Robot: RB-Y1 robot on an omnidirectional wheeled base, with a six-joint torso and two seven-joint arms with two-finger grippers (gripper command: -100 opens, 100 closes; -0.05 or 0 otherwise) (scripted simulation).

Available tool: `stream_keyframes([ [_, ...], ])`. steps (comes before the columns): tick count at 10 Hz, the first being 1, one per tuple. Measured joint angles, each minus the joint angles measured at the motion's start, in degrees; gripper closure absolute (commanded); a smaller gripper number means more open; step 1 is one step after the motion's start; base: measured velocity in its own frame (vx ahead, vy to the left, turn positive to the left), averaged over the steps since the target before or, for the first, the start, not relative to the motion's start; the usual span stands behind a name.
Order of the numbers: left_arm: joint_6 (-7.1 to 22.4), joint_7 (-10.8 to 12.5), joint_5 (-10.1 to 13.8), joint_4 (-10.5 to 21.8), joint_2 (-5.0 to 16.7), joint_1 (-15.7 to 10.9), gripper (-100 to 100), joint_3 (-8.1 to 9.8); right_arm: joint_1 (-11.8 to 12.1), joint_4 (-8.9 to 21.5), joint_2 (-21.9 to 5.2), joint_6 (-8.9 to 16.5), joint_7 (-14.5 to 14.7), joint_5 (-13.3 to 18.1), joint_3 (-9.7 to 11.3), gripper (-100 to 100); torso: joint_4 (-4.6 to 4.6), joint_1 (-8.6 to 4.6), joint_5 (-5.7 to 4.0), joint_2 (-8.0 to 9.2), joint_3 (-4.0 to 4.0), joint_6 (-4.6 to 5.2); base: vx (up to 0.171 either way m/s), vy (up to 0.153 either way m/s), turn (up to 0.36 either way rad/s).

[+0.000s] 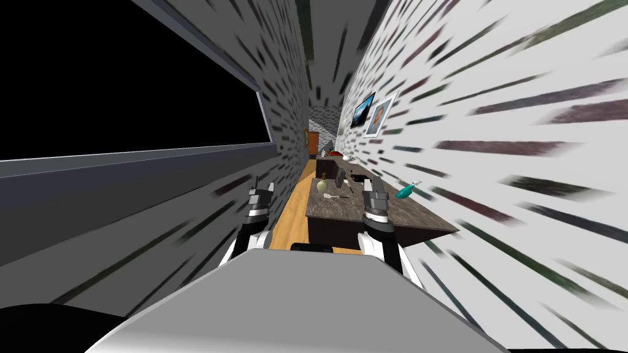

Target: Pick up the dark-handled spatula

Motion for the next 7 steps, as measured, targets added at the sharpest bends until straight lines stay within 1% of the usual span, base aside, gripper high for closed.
stream_keyframes([
  [2, 0.0, 0.0, 0.0, 0.0, 0.0, 0.0, 0, -0.01, 0.5, 1.0, -3.3, 0.1, 0.5, 0.1, -0.1, -100, 0.02, 0.23, 0.05, 0.08, 0.04, -0.01, -0.025, 0.078, 0.040],
  [3, 0.0, 0.0, 0.0, 0.0, 0.0, 0.0, 0, -0.01, 0.5, 2.1, -5.0, 0.1, 0.9, 0.2, -0.1, -100, 0.02, 0.29, 0.06, 0.09, 0.05, -0.01, -0.020, 0.077, 0.031],
  [4, 0.0, 0.0, 0.0, 0.0, 0.0, 0.0, 0, -0.01, 0.9, 2.6, -6.7, 0.5, 1.3, 0.3, -0.1, -100, 0.02, 0.27, 0.06, 0.08, 0.05, 0.00, -0.014, 0.054, 0.011],
  [5, 0.0, 0.0, 0.0, 0.0, 0.0, 0.0, 0, -0.01, 0.7, 3.1, -7.8, 0.8, 1.5, 0.4, -0.2, -100, 0.01, 0.21, 0.05, 0.06, 0.04, 0.00, -0.016, 0.062, 0.037],
  [6, 0.0, 0.0, 0.0, 0.0, 0.0, 0.0, 0, -0.01, 0.6, 4.0, -9.6, 1.2, 1.7, 0.4, -0.3, -100, 0.01, 0.22, 0.05, 0.06, 0.03, -0.01, -0.026, 0.080, 0.054],
  [7, 0.0, 0.0, 0.0, 0.0, 0.0, 0.0, 0, -0.01, 1.1, 4.9, -11.5, 1.5, 2.0, 0.6, -0.2, -100, 0.02, 0.27, 0.06, 0.09, 0.05, 0.00, -0.022, 0.057, 0.019],
])
